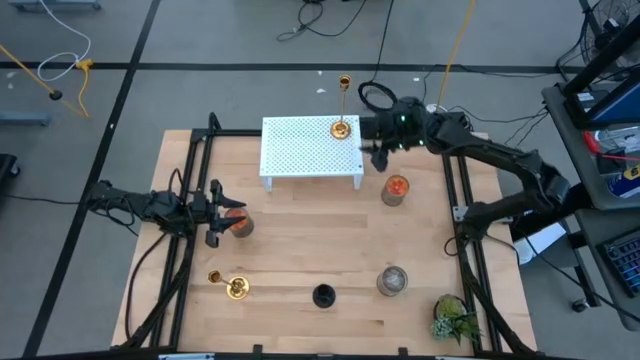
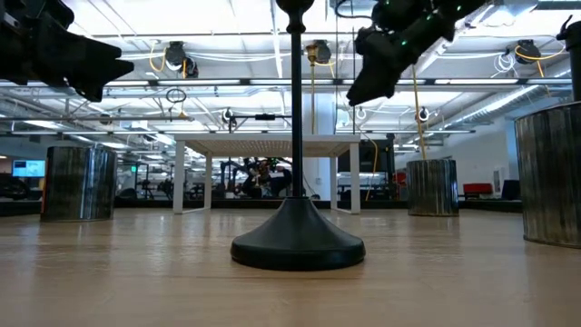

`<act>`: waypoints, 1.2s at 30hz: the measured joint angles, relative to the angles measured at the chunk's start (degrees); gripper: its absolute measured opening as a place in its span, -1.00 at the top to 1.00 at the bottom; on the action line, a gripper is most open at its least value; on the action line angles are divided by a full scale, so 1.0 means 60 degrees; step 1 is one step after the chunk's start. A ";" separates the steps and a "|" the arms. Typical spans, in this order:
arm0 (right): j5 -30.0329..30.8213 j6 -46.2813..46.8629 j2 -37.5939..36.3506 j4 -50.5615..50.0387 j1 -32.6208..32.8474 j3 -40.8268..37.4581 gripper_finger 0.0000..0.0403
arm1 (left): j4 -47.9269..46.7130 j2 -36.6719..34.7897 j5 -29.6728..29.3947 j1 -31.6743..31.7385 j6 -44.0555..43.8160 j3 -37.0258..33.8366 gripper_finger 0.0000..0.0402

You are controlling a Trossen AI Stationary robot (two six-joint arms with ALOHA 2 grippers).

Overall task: Pick & Place candle stick holders
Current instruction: Put the black candleholder on the shelf

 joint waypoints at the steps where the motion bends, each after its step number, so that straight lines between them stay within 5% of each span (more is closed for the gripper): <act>1: -0.0003 -0.0007 -0.0100 -0.0423 0.0294 0.0000 0.14 | 0.0003 0.0000 0.0000 0.0000 0.0000 0.0000 0.11; 5: -0.0007 0.0235 -0.0277 -0.1100 0.1724 -0.0042 0.14 | 0.0000 0.0002 0.0000 0.0000 -0.0006 0.0000 0.11; 13: -0.0036 0.0519 -0.0279 0.1073 0.4843 -0.1795 0.14 | -0.0051 0.0003 -0.0004 0.0000 -0.0018 0.0000 0.11; 23: 0.0075 0.2528 0.1274 1.0857 0.7738 -0.5333 0.14 | 0.0034 0.0003 -0.0007 0.0000 -0.0030 0.0000 0.11; 27: 0.0579 0.2605 0.2698 1.2394 0.8464 -0.5042 0.14 | 0.0170 0.0000 -0.0010 0.0000 -0.0175 0.0000 0.11; 36: 0.0767 0.2603 0.4949 1.2387 0.8876 -0.3226 0.14 | 0.0160 0.0004 0.0033 0.0000 -0.0277 0.0000 0.11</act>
